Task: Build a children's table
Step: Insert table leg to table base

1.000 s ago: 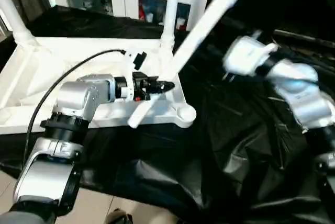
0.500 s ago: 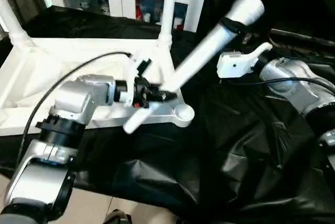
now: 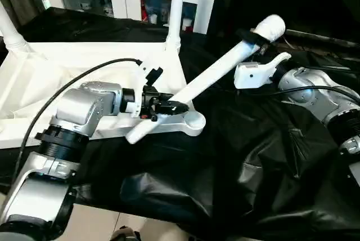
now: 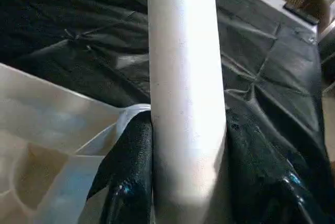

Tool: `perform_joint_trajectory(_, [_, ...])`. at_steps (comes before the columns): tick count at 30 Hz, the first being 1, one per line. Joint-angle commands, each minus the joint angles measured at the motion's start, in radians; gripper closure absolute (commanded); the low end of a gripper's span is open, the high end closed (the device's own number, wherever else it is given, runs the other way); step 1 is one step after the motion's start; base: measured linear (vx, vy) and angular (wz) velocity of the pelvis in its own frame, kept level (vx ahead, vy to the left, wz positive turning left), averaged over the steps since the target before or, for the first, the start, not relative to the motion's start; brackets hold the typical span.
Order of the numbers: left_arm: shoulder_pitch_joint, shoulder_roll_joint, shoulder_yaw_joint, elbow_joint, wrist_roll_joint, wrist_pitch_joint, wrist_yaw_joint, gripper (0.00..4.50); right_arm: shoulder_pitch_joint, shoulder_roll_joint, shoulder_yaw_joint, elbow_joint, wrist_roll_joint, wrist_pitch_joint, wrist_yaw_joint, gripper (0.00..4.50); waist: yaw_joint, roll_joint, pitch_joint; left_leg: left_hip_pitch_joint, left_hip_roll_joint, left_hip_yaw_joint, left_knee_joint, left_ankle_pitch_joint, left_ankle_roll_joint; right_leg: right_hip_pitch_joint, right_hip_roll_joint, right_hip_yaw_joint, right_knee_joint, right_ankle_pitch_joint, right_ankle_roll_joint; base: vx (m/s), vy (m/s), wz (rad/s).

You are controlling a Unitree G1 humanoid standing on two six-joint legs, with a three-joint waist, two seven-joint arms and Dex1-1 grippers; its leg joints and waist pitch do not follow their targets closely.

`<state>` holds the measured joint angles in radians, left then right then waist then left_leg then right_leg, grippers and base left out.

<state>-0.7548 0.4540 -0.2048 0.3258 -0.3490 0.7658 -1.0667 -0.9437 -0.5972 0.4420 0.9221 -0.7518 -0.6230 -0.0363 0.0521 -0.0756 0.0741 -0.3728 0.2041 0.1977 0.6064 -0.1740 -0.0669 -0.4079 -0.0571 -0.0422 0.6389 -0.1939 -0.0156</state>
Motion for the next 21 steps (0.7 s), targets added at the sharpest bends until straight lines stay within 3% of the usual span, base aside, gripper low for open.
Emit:
perform_joint_trajectory(1, [-0.026, 0.005, 0.027, -0.021, 0.003, -0.083, -0.005, 2.93, 0.019, 0.002, -0.002, 0.045, 0.036, -0.005, 0.027, 1.95, -0.003, 0.007, -0.081, 0.012, 0.010, -0.005, -0.050, -0.168, 0.000, 0.057, -0.049, 0.043, -0.059, -0.057, -0.192, 0.000, 0.000, 0.00])
perform_joint_trajectory(6, [-0.047, 0.028, 0.044, -0.002, 0.014, -0.149, -0.021, 2.93, 0.033, 0.013, -0.004, 0.079, 0.049, 0.004, 0.056, 1.99, -0.005, 0.009, -0.079, 0.013, 0.011, -0.007, -0.051, -0.208, -0.012, 0.053, -0.050, 0.043, -0.064, -0.117, -0.182, 0.000, 0.000, 0.00])
perform_joint_trajectory(13, [-0.057, 0.044, 0.066, 0.007, 0.021, -0.186, -0.036, 2.93, 0.051, 0.020, -0.007, 0.091, 0.056, 0.005, 0.082, 2.02, -0.008, 0.010, -0.081, 0.012, 0.012, -0.008, -0.049, -0.198, -0.014, 0.053, -0.050, 0.044, -0.059, -0.092, -0.188, 0.000, 0.000, 0.00])
perform_joint_trajectory(16, [-0.080, 0.032, 0.092, 0.053, 0.027, -0.205, -0.002, 2.23, 0.050, 0.023, -0.010, 0.101, 0.060, 0.005, 0.089, 2.05, -0.007, 0.012, -0.081, 0.013, 0.010, -0.007, -0.049, -0.199, -0.015, 0.052, -0.049, 0.044, -0.059, -0.084, -0.195, 0.000, 0.000, 0.00])
perform_joint_trajectory(19, [-0.093, 0.025, 0.119, 0.074, 0.020, -0.239, 0.016, 2.17, 0.053, 0.024, -0.013, 0.107, 0.063, 0.006, 0.095, 2.05, -0.006, 0.017, -0.083, 0.014, 0.012, -0.007, -0.048, -0.207, -0.013, 0.052, -0.049, 0.043, -0.060, -0.050, -0.214, 0.000, 0.000, 0.00])
perform_joint_trajectory(21, [-0.105, 0.019, 0.150, 0.092, 0.013, -0.273, 0.038, 1.89, 0.055, 0.023, -0.015, 0.108, 0.066, 0.010, 0.098, 2.36, -0.006, 0.008, -0.082, 0.007, 0.010, -0.009, -0.047, -0.197, -0.013, 0.059, -0.051, 0.042, -0.057, -0.055, -0.206, 0.000, 0.000, 0.00])
